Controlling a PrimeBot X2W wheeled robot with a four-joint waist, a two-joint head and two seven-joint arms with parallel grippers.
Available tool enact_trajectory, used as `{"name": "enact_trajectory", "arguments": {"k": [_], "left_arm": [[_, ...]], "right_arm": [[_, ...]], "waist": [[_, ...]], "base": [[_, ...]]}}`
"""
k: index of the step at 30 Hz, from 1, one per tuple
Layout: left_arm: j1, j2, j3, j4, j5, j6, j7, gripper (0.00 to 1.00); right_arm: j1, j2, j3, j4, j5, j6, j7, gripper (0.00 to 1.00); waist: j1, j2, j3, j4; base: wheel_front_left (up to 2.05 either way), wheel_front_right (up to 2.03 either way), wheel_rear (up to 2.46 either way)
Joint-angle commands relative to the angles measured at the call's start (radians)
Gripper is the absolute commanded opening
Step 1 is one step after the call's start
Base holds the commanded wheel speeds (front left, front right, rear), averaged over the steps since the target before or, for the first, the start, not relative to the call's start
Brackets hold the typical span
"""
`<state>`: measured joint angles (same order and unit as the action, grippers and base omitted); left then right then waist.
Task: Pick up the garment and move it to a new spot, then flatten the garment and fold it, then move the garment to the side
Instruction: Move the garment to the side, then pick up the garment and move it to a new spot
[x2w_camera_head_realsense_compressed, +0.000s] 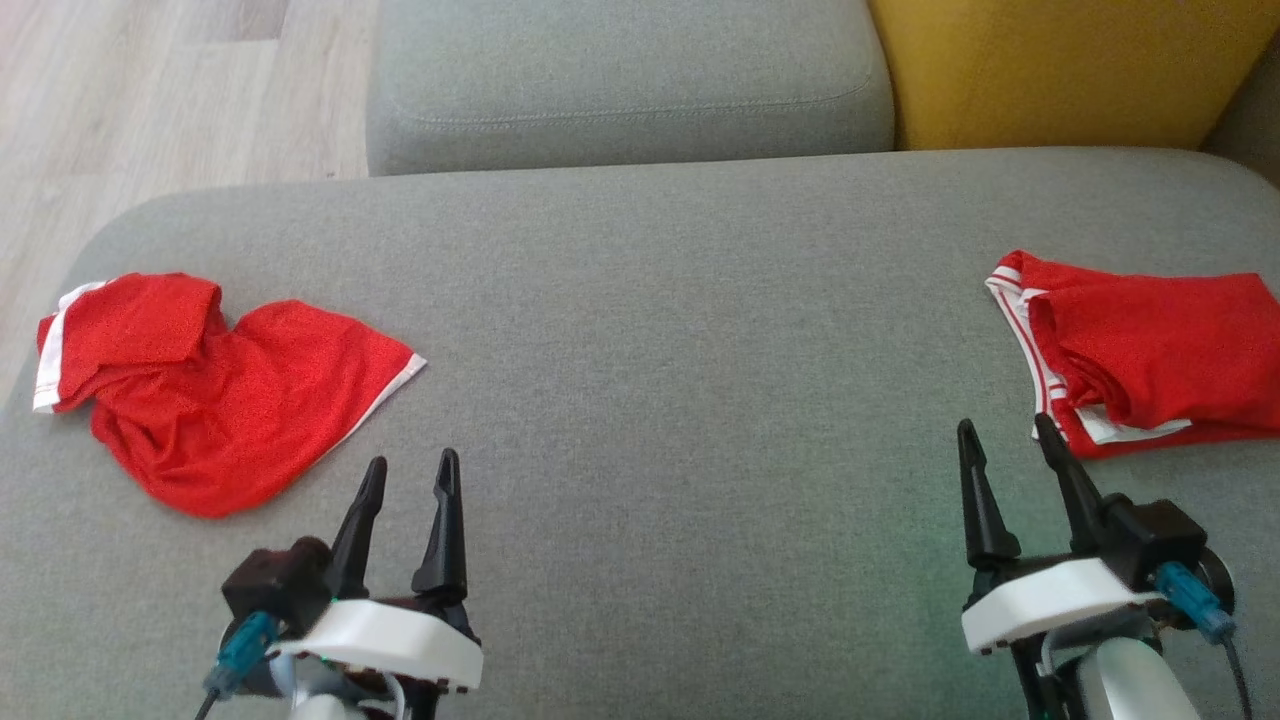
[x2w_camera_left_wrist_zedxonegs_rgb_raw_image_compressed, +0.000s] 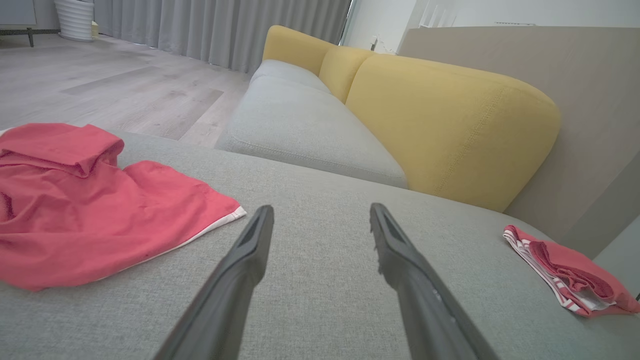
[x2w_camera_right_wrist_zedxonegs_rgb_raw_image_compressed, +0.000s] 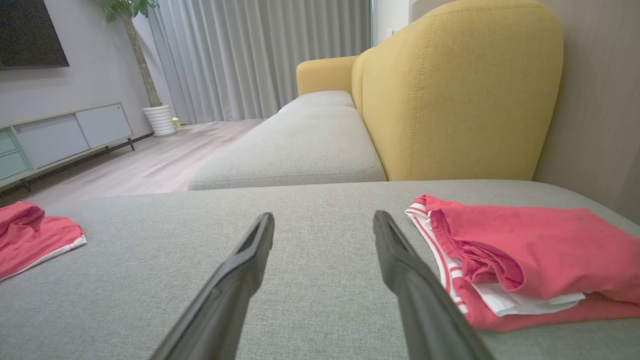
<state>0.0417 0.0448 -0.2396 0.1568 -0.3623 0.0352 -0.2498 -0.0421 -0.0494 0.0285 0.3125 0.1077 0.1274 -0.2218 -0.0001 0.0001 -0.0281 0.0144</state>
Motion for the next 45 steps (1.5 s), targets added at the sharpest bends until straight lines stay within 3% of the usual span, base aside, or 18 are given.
{"name": "enact_trajectory", "arguments": {"k": [1, 16, 35, 45], "left_arm": [[-0.027, 0.005, 0.032, -0.033, -0.001, 0.004, -0.012, 1.00], [-0.036, 0.005, 0.030, -0.028, -0.012, 0.003, -0.012, 1.00], [-0.048, 0.005, 0.118, -0.056, 0.014, 0.000, -0.012, 1.00], [-0.044, 0.005, 0.159, -0.055, 0.018, -0.009, -0.012, 1.00]], "right_arm": [[-0.027, -0.001, 0.027, -0.030, 0.008, 0.003, -0.017, 1.00], [-0.025, -0.001, 0.059, -0.008, 0.026, 0.003, -0.025, 1.00], [-0.028, -0.001, 0.172, -0.004, 0.066, 0.003, -0.020, 1.00], [-0.038, -0.001, 0.210, 0.010, 0.108, 0.003, -0.023, 1.00]], "waist": [[0.0001, -0.0001, -0.002, -0.001], [0.0001, -0.0001, -0.010, 0.023], [0.0001, -0.0001, 0.001, 0.351], [0.0001, -0.0001, 0.008, 0.413]], "base": [[0.00, 0.00, 0.00], [0.00, 0.00, 0.00], [0.00, 0.00, 0.00], [0.00, 0.00, 0.00]]}}
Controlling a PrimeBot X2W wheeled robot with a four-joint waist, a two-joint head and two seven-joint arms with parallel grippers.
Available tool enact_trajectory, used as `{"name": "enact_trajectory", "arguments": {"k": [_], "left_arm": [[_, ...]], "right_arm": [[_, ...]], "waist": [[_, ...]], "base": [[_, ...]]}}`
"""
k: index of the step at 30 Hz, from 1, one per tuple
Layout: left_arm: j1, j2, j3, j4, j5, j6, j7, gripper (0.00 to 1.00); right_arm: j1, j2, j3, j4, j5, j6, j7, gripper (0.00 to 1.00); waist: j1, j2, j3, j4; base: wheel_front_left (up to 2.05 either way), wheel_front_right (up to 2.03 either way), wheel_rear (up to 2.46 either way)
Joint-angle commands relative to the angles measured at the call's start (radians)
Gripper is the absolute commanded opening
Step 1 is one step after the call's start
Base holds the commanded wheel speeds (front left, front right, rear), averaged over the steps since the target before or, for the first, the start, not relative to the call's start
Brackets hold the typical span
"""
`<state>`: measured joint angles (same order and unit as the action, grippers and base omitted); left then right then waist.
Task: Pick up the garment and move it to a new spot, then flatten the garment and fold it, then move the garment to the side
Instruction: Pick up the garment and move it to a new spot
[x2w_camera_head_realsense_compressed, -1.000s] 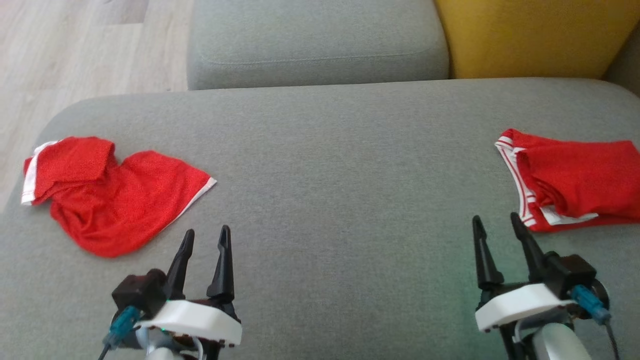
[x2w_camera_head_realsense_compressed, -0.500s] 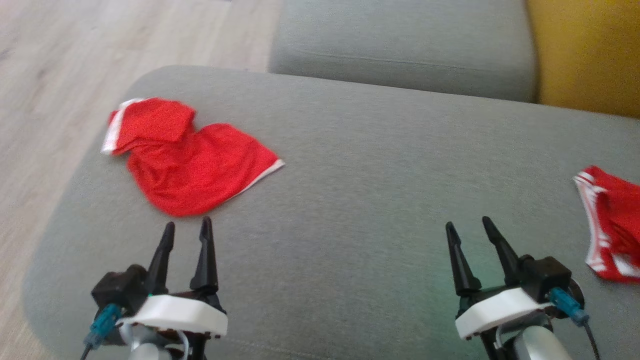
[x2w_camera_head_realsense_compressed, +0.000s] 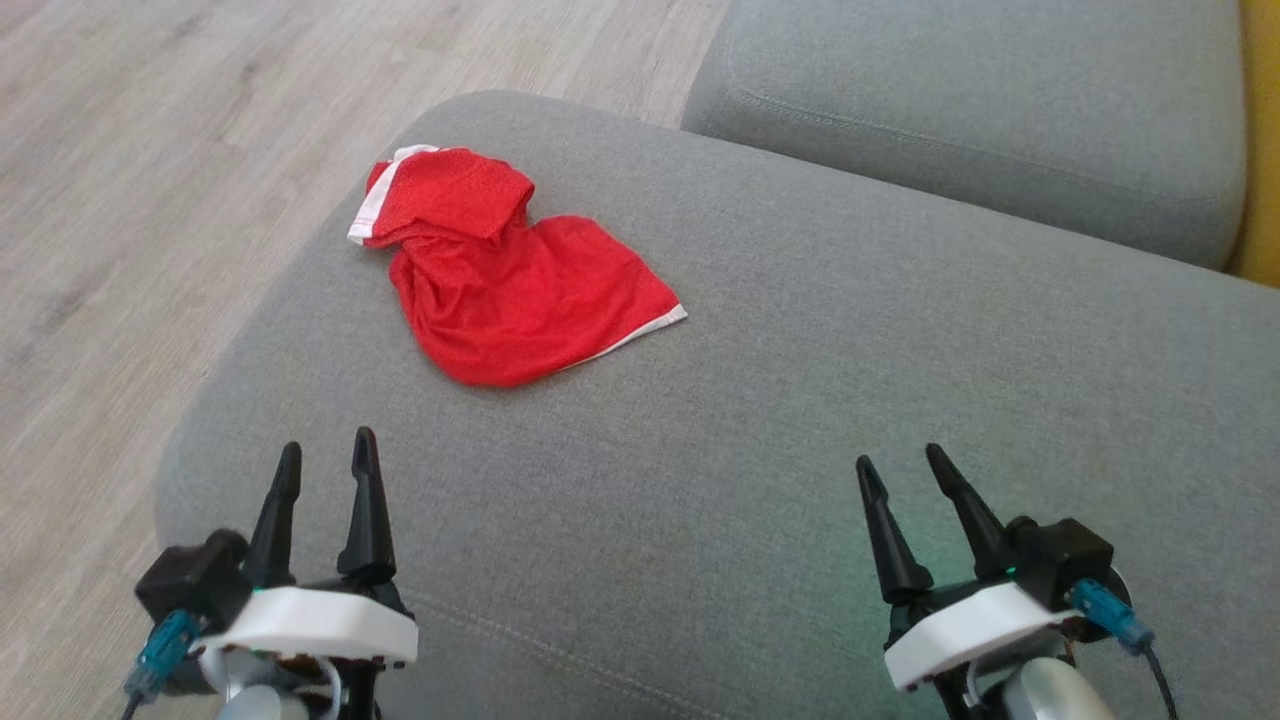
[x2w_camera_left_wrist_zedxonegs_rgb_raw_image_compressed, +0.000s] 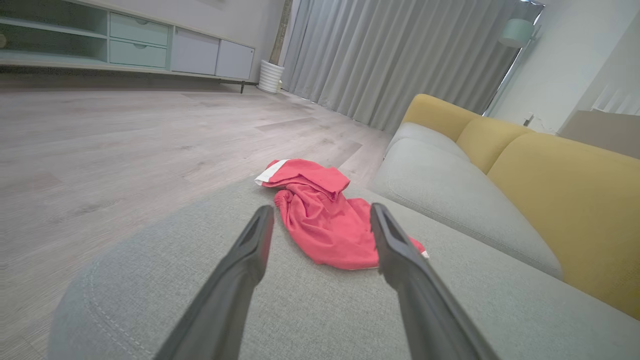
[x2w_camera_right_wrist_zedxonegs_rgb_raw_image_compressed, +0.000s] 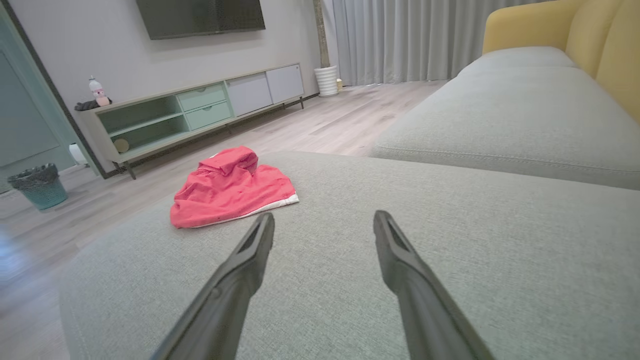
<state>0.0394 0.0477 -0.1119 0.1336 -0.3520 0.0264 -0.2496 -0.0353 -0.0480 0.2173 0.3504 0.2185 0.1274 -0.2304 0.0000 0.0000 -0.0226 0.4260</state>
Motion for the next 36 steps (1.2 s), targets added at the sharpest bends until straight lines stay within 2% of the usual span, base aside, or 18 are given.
{"name": "enact_trajectory", "arguments": {"k": [1, 6, 12, 14, 20, 23, 24, 26, 30, 36], "left_arm": [[-0.045, 0.003, 0.035, -0.032, 0.008, -0.002, -0.012, 1.00], [-0.070, 0.003, 0.067, -0.044, -0.006, 0.004, -0.012, 1.00], [-0.134, 0.003, 0.104, -0.023, 0.015, -0.004, -0.012, 1.00], [-0.165, 0.003, 0.113, 0.019, 0.034, 0.004, -0.012, 1.00], [-0.322, 0.023, 0.105, 0.120, 0.057, -0.032, -0.008, 1.00], [-0.415, 0.054, 0.076, 0.194, 0.072, -0.059, 0.049, 1.00], [-0.486, 0.073, 0.058, 0.244, 0.076, -0.077, 0.103, 1.00], [-0.558, 0.073, 0.062, 0.292, 0.042, -0.093, 0.162, 1.00], [-0.696, 0.103, 0.054, 0.387, 0.015, -0.118, 0.250, 1.00], [-0.850, 0.135, 0.030, 0.515, 0.006, -0.130, 0.377, 1.00]], "right_arm": [[-0.047, -0.002, 0.022, -0.028, -0.004, 0.003, -0.014, 1.00], [-0.062, -0.002, 0.018, -0.027, 0.011, 0.003, -0.013, 1.00], [-0.083, -0.002, 0.008, -0.042, -0.001, 0.003, -0.008, 1.00], [-0.092, -0.002, -0.012, -0.054, -0.016, 0.003, -0.004, 1.00], [-0.125, -0.002, -0.133, -0.130, -0.079, 0.003, 0.031, 1.00], [-0.140, -0.002, -0.200, -0.183, -0.109, 0.003, 0.055, 1.00], [-0.151, -0.002, -0.238, -0.218, -0.125, 0.003, 0.071, 1.00], [-0.161, -0.002, -0.263, -0.255, -0.137, 0.003, 0.087, 1.00], [-0.180, -0.002, -0.278, -0.317, -0.156, 0.003, 0.115, 1.00], [-0.201, -0.002, -0.286, -0.374, -0.161, 0.003, 0.127, 1.00]], "waist": [[0.0000, 0.0000, 0.005, 0.002], [0.0000, 0.0000, 0.027, -0.003], [0.0000, 0.0000, 0.074, -0.042], [0.0000, 0.0000, 0.096, -0.059], [0.0000, 0.0000, 0.180, -0.119], [0.0000, 0.0000, 0.222, -0.150], [0.0000, 0.0000, 0.250, -0.168], [0.0000, 0.0000, 0.281, -0.189], [0.0000, 0.0000, 0.337, -0.230], [0.0000, 0.0000, 0.399, -0.284]], "base": [[0.00, 0.00, 0.00], [0.00, 0.00, 0.00], [0.00, 0.00, 0.00], [0.00, 0.00, 0.00], [0.00, 0.00, 0.00], [0.00, 0.00, 0.00], [0.00, 0.00, 0.00], [0.00, 0.00, 0.00], [0.00, 0.00, 0.00], [0.00, 0.00, 0.00]]}}
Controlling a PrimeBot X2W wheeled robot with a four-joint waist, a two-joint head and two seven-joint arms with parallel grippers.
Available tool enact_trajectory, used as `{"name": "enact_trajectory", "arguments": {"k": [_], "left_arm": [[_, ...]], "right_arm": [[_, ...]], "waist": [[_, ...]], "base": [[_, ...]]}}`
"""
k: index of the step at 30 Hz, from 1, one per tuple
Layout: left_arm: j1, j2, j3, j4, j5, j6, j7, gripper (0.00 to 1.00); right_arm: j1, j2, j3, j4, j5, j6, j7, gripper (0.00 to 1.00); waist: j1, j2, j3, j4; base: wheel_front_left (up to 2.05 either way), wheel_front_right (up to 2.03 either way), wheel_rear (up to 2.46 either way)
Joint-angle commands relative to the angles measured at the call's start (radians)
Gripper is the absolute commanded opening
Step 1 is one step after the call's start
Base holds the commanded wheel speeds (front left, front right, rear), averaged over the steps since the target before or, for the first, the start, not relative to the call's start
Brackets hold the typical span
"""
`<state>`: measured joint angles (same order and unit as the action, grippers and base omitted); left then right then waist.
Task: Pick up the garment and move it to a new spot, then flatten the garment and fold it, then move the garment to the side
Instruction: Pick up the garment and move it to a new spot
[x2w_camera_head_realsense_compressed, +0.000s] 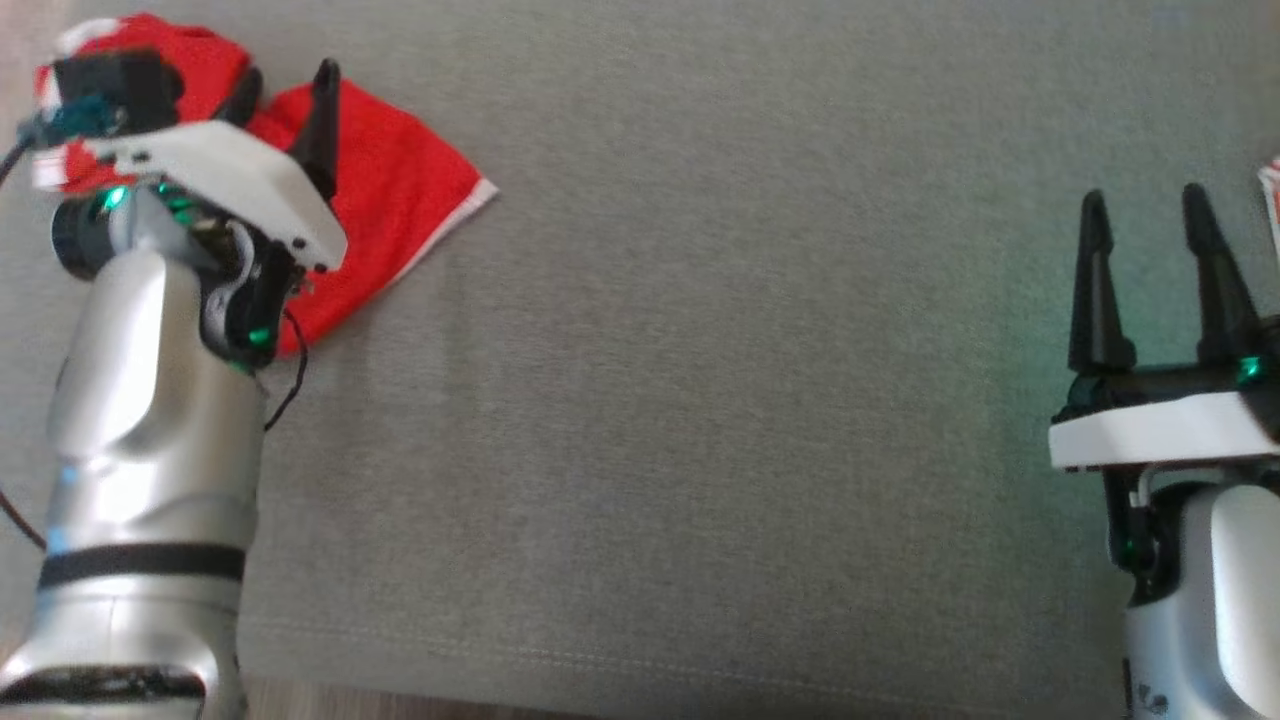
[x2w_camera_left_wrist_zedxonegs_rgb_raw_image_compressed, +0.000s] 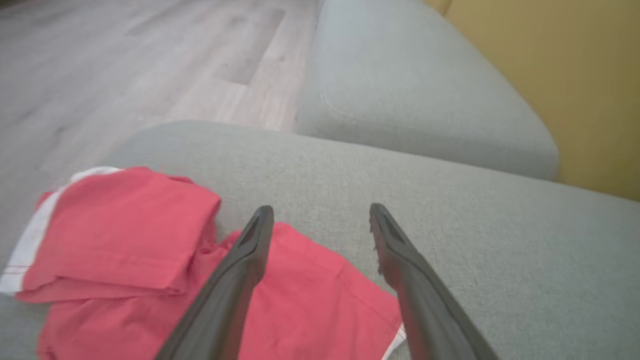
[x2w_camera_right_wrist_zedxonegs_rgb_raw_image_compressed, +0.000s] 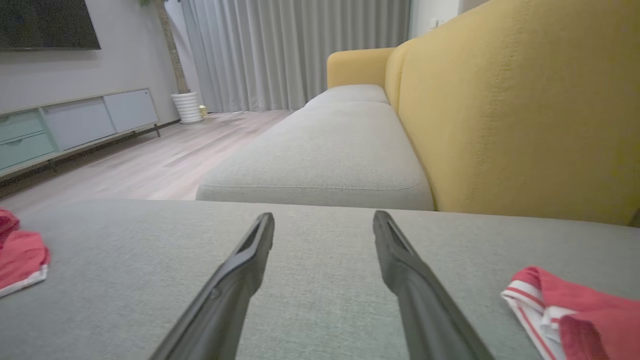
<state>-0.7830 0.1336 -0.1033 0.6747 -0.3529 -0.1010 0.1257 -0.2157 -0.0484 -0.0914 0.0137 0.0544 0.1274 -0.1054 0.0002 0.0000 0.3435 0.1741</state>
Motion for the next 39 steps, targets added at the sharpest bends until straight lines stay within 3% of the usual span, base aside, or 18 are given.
{"name": "enact_trajectory", "arguments": {"k": [1, 11, 22, 23, 24, 29, 39], "left_arm": [[-0.045, 0.057, 0.009, -0.007, 0.015, -0.004, 0.027, 1.00], [-0.148, 0.124, -0.055, 0.166, 0.057, -0.011, 0.200, 1.00], [-0.211, 0.145, -0.098, 0.308, 0.052, -0.020, 0.320, 0.98], [-0.213, 0.145, -0.102, 0.313, 0.048, -0.022, 0.323, 0.42], [-0.214, 0.144, -0.105, 0.316, 0.043, -0.023, 0.322, 0.00], [-0.211, 0.144, -0.121, 0.316, 0.024, -0.027, 0.277, 0.00], [-0.196, 0.104, -0.136, 0.252, -0.031, -0.029, 0.049, 0.00]], "right_arm": [[-0.023, -0.002, 0.022, -0.042, 0.004, 0.003, 0.002, 1.00], [-0.039, -0.002, 0.022, -0.050, 0.006, 0.003, -0.011, 1.00], [-0.059, -0.002, 0.021, -0.045, 0.005, 0.003, -0.025, 1.00], [-0.060, -0.002, 0.020, -0.043, 0.005, 0.003, -0.026, 1.00], [-0.061, -0.002, 0.019, -0.041, 0.005, 0.003, -0.027, 1.00], [-0.066, -0.002, 0.006, -0.025, 0.003, 0.003, -0.034, 1.00], [-0.068, -0.002, -0.068, 0.012, 0.018, 0.003, -0.057, 1.00]], "waist": [[-0.0002, 0.0000, 0.041, -0.040], [-0.0002, 0.0000, 0.096, -0.092], [-0.0002, 0.0000, 0.128, -0.112], [-0.0002, 0.0000, 0.127, -0.112], [-0.0002, 0.0000, 0.125, -0.112], [-0.0002, 0.0000, 0.103, -0.113], [-0.0002, 0.0000, 0.010, -0.131]], "base": [[0.00, 0.00, 0.00], [0.00, 0.00, 0.00], [0.00, 0.00, 0.00], [0.00, 0.00, 0.00], [0.00, 0.00, 0.00], [0.00, 0.00, 0.00], [0.00, 0.00, 0.00]]}}
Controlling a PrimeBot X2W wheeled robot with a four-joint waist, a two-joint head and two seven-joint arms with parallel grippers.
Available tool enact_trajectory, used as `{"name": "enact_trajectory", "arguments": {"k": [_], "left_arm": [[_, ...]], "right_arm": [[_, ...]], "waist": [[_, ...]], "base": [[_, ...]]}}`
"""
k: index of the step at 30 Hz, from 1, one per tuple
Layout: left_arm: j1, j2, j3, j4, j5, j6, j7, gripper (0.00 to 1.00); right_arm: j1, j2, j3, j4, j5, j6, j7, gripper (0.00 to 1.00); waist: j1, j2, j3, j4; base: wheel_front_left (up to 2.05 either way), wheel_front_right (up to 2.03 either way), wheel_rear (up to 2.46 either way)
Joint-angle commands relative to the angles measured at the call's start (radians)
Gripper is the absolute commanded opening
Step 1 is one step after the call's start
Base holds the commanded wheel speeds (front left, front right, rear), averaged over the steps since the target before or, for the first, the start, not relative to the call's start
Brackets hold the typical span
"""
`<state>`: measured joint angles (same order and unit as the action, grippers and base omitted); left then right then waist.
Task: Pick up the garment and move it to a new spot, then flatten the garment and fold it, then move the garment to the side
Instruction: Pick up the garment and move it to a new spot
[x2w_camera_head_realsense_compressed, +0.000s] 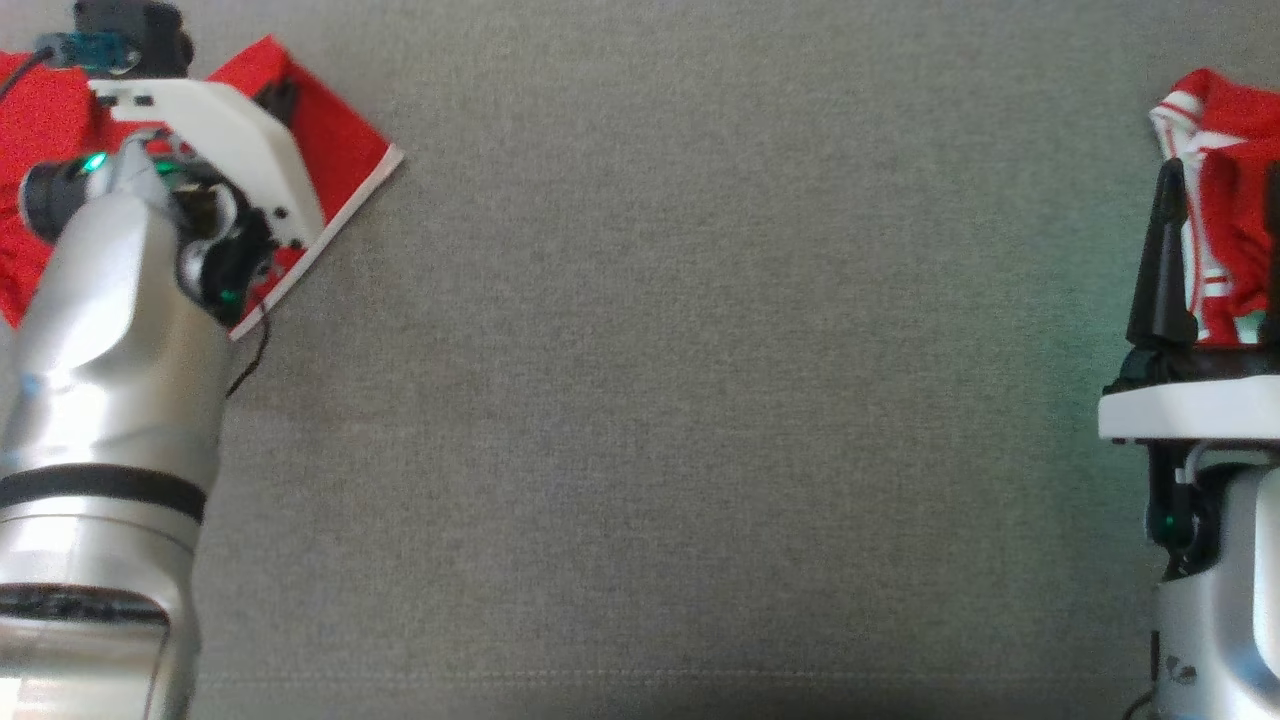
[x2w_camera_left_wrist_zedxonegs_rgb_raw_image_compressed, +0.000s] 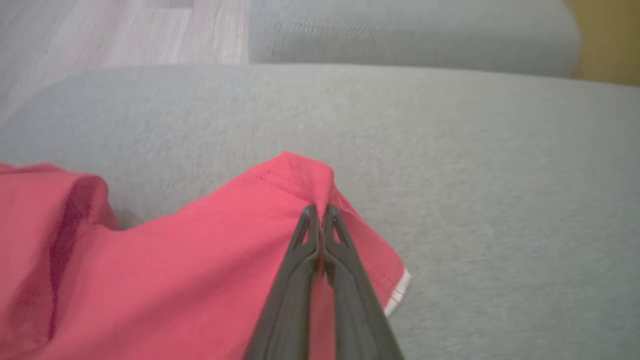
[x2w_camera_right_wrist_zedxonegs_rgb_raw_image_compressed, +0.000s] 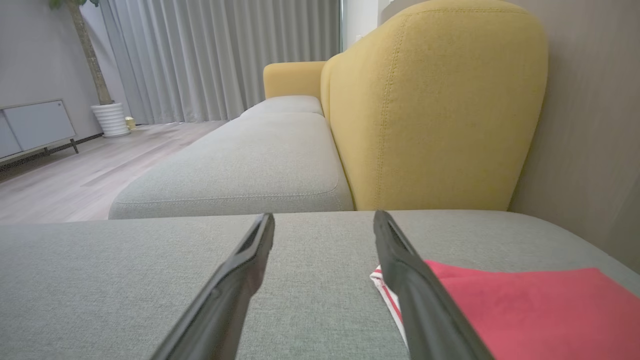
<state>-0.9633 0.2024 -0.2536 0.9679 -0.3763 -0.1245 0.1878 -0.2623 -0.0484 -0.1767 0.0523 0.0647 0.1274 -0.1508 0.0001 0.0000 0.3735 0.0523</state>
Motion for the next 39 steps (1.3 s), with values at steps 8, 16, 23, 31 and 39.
{"name": "enact_trajectory", "arguments": {"k": [8, 16, 23, 31, 39], "left_arm": [[0.039, -0.027, -0.082, -0.156, -0.091, -0.006, -0.093, 0.00], [0.075, -0.068, -0.210, -0.277, -0.151, -0.006, -0.084, 0.00], [0.099, -0.118, -0.323, -0.364, -0.193, -0.006, -0.067, 0.00], [0.093, -0.151, -0.458, -0.426, -0.266, -0.006, -0.085, 0.00], [0.064, -0.152, -0.559, -0.424, -0.369, 0.020, -0.071, 0.00]], "right_arm": [[-0.011, -0.002, -0.013, 0.008, 0.018, 0.003, -0.021, 1.00], [-0.017, -0.002, -0.011, 0.036, 0.036, 0.003, -0.033, 1.00], [-0.026, -0.002, 0.004, 0.069, 0.057, 0.003, -0.051, 1.00], [-0.041, -0.002, 0.019, 0.098, 0.076, 0.003, -0.069, 1.00], [-0.045, -0.002, 0.044, 0.128, 0.094, 0.003, -0.085, 1.00]], "waist": [[-0.0001, 0.0000, -0.089, -0.042], [-0.0001, 0.0000, -0.119, -0.098], [-0.0001, 0.0000, -0.134, -0.186], [-0.0001, 0.0000, -0.136, -0.286], [-0.0001, 0.0000, -0.130, -0.337]], "base": [[0.00, 0.00, 0.00], [0.00, 0.00, 0.00], [0.00, 0.00, 0.00], [0.00, 0.00, 0.00], [0.00, 0.00, 0.00]]}}
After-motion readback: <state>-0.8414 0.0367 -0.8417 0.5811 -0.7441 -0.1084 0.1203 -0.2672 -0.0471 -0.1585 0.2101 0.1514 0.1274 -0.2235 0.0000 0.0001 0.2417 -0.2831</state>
